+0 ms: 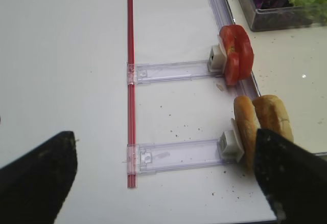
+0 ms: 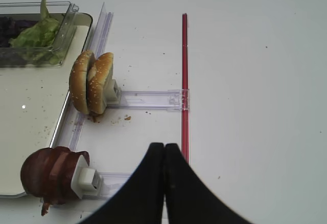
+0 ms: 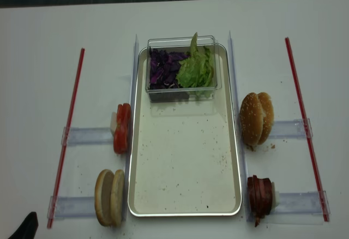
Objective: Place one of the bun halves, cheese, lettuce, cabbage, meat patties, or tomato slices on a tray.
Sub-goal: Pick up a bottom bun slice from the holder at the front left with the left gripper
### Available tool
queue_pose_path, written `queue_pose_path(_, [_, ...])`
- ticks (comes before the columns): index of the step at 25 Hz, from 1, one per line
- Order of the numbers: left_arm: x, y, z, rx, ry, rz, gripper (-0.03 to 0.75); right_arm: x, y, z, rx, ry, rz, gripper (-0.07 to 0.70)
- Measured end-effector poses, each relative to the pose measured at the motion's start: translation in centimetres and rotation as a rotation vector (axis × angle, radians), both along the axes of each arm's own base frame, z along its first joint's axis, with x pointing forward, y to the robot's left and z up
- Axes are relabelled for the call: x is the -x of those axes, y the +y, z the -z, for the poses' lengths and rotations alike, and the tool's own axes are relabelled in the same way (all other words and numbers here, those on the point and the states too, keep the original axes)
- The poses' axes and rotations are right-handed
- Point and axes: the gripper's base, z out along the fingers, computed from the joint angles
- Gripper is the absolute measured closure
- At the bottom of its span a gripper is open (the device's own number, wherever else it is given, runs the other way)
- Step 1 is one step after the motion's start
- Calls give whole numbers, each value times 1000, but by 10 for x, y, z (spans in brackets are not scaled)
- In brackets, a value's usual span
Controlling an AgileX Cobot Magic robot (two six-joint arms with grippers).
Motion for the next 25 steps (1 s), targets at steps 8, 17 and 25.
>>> queue_pose_path(8, [0, 0, 0, 0, 0, 0, 73, 0, 0, 0, 0, 0, 0, 267])
queue_pose_path(17, [0, 0, 0, 0, 0, 0, 73, 0, 0, 0, 0, 0, 0, 267])
queue_pose_path(25, [0, 1, 0, -10, 0, -7, 73, 0, 0, 0, 0, 0, 0, 267])
